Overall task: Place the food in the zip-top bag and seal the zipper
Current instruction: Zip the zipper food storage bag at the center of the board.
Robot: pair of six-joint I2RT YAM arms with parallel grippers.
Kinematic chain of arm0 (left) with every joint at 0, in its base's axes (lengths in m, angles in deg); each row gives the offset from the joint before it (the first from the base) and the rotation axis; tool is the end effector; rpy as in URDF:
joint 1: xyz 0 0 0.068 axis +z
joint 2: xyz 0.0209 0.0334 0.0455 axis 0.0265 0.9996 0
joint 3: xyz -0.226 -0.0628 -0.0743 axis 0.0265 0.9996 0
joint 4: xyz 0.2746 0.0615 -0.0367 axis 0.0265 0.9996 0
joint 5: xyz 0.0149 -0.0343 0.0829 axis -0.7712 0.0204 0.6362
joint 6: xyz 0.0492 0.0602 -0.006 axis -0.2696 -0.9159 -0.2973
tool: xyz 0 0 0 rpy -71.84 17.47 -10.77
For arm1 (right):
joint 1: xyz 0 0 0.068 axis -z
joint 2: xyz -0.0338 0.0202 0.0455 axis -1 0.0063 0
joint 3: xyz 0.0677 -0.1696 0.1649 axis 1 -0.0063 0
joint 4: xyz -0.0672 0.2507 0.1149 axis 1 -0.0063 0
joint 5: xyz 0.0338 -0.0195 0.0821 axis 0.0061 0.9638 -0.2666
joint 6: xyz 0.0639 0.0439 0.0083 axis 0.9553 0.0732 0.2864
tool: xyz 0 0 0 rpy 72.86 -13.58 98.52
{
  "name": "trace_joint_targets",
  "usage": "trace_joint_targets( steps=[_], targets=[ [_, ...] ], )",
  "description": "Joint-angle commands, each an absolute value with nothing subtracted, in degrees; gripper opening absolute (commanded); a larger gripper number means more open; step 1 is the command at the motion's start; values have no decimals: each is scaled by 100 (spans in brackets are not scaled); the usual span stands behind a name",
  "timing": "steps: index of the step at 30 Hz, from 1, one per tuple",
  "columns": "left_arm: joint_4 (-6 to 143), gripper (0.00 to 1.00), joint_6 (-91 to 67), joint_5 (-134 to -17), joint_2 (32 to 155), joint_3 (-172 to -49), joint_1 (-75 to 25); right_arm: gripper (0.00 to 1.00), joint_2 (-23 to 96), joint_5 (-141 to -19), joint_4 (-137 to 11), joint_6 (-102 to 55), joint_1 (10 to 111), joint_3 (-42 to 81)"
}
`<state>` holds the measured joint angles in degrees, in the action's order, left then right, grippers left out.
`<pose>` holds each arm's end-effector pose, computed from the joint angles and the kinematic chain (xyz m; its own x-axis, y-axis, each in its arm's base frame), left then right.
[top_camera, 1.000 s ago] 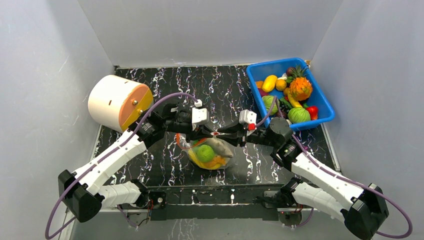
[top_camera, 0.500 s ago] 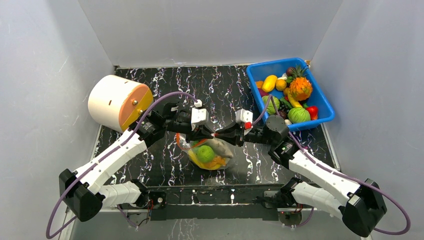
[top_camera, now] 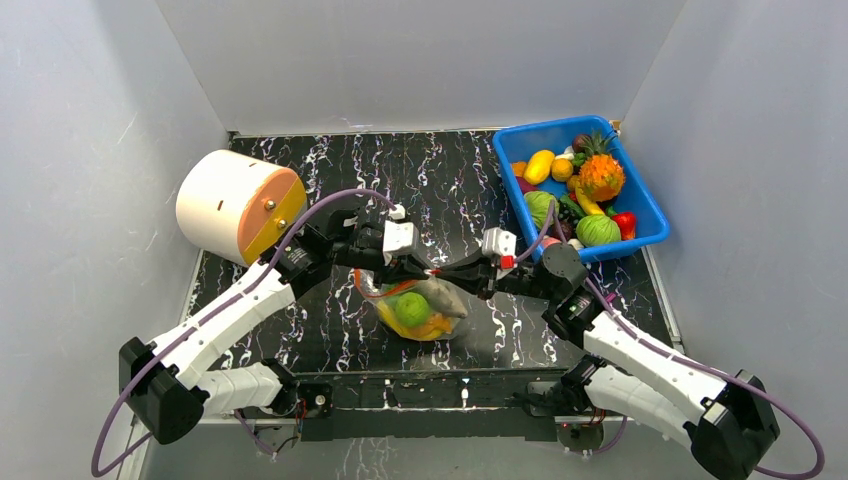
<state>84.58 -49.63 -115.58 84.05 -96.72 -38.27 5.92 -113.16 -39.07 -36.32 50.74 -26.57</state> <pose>0.2044 -0.2348 0.3097 0.1715 0.2394 -0.9557 0.9852 -0.0427 0.1661 0.1799 0.2007 0.2639 0.1425 0.0131 -0.9897 -0.9725 0.1877 -0.1376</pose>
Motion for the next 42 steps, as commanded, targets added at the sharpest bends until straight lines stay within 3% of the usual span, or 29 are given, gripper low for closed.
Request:
trace_joint_targets(
  steps=[1,10,11,12,19,24,36,42],
  targets=[
    [8578,0,-5050,-11479,8269,-9574,-3803,0,327,-11061,-2730,-3452,5094,-2720],
    [9095,0,-5339,-11130,8079,-9868,-3803,0,-31,-10716,-3069,-3379,5095,-2878],
    [9056,0,-5311,-11294,8103,-9902,-3803,6,78,-10893,-3187,-3330,5098,-2772],
    [9004,0,-5282,-11364,8107,-9919,-3800,22,175,-11078,-3259,-3285,5095,-2674],
    [9003,0,-5255,-11512,8223,-10032,-3803,38,537,-11480,-3543,-3356,5092,-2435],
    [8980,0,-5263,-11552,8198,-9981,-3802,27,789,-11551,-3214,-3263,5093,-2403],
    [8960,0,-5256,-11585,8160,-9947,-3803,22,1016,-11528,-2775,-2984,5095,-2409],
    [8965,0,-5250,-11594,8140,-9952,-3803,0,987,-11657,-2692,-2936,5092,-2432]
  ],
)
